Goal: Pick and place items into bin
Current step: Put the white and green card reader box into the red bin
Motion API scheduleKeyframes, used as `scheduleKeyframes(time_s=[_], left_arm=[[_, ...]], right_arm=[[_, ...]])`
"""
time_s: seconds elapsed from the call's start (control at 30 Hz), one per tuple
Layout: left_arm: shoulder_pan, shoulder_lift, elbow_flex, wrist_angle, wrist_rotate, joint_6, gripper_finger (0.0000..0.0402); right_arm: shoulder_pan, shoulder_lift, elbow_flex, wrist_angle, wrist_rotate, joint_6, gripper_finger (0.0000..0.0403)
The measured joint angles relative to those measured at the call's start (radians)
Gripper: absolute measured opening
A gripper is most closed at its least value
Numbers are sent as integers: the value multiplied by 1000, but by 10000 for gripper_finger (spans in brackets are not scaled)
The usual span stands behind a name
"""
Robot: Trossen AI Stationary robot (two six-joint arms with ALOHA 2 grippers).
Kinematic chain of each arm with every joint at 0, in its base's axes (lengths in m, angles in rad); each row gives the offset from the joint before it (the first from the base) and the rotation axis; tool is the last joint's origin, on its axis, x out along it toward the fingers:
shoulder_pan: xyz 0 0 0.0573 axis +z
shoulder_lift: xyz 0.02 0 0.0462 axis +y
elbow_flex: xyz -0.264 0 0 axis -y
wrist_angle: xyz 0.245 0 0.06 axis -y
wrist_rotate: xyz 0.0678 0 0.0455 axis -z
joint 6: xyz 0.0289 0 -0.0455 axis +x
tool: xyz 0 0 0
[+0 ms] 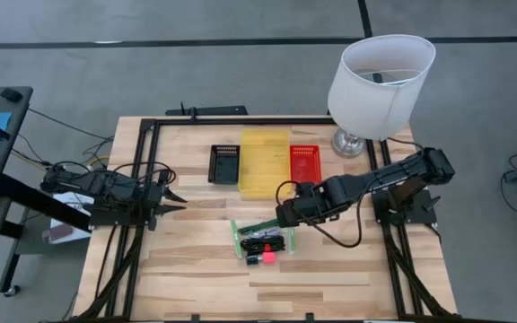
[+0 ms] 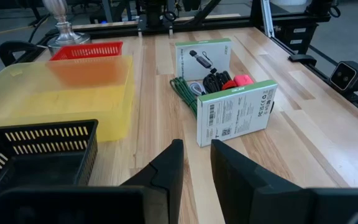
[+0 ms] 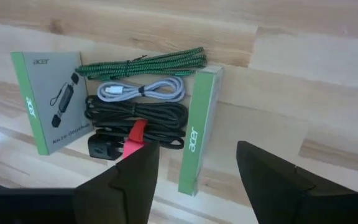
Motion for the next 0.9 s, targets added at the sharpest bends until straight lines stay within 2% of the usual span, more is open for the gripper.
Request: scheduleKeyframes(time_s=[0.43, 0.6, 0.7, 0.9], left_arm=[[0, 0, 0, 0, 0, 0, 73], [0, 0, 0, 0, 0, 0, 73], [0, 0, 0, -1, 0, 0, 73], [0, 6, 0, 2, 1, 0, 73]], right_arm=[[32, 30, 1, 68, 23, 56, 200], [24, 90, 0, 92, -59, 20, 200], [22, 121, 8, 124, -69, 3, 200], [18, 132, 37, 56, -74, -13, 200]])
